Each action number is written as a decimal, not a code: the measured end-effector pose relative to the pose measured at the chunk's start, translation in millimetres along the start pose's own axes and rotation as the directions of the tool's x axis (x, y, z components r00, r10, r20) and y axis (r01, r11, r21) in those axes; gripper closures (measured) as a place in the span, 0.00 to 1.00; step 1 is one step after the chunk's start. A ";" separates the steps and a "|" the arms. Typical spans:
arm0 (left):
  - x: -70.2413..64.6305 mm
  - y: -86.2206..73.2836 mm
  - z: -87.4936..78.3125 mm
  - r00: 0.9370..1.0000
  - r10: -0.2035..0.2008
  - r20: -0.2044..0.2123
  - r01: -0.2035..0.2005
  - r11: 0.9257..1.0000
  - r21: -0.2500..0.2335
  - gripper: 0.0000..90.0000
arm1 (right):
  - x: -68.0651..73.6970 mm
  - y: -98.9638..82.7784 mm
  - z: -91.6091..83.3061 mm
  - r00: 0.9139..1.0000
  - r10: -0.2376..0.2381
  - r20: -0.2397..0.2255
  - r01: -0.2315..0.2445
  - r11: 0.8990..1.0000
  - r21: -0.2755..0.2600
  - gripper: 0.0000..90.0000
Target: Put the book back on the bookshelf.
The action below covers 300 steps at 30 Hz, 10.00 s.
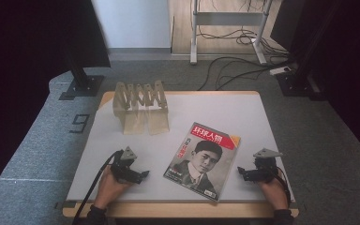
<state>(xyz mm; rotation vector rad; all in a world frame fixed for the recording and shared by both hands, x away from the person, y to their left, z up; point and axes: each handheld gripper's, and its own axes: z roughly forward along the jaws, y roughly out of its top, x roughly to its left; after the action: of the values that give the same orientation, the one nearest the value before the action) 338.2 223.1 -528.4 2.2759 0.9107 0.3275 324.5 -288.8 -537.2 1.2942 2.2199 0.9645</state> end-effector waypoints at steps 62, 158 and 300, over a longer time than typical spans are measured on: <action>-51.9 36.9 31.0 0.983 0.147 0.111 -0.149 0.989 0.007 0.00 | -18.5 81.7 65.8 0.996 -0.047 -0.080 0.048 0.999 0.017 0.05; -32.0 100.7 34.3 0.933 0.199 0.298 -0.199 0.979 -0.032 0.12 | 45.7 204.7 -63.1 0.965 -0.234 -0.121 0.207 0.958 -0.197 0.95; -1.4 160.3 -98.8 0.985 0.127 0.120 -0.079 0.935 -0.345 0.97 | 11.7 24.9 0.8 0.997 -0.068 -0.025 0.065 0.994 -0.091 0.00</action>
<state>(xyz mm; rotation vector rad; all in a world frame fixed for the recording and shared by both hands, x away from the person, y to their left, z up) 376.9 182.8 -348.6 2.0011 0.6101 0.3364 334.1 -270.0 -519.6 1.1662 2.1987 1.0509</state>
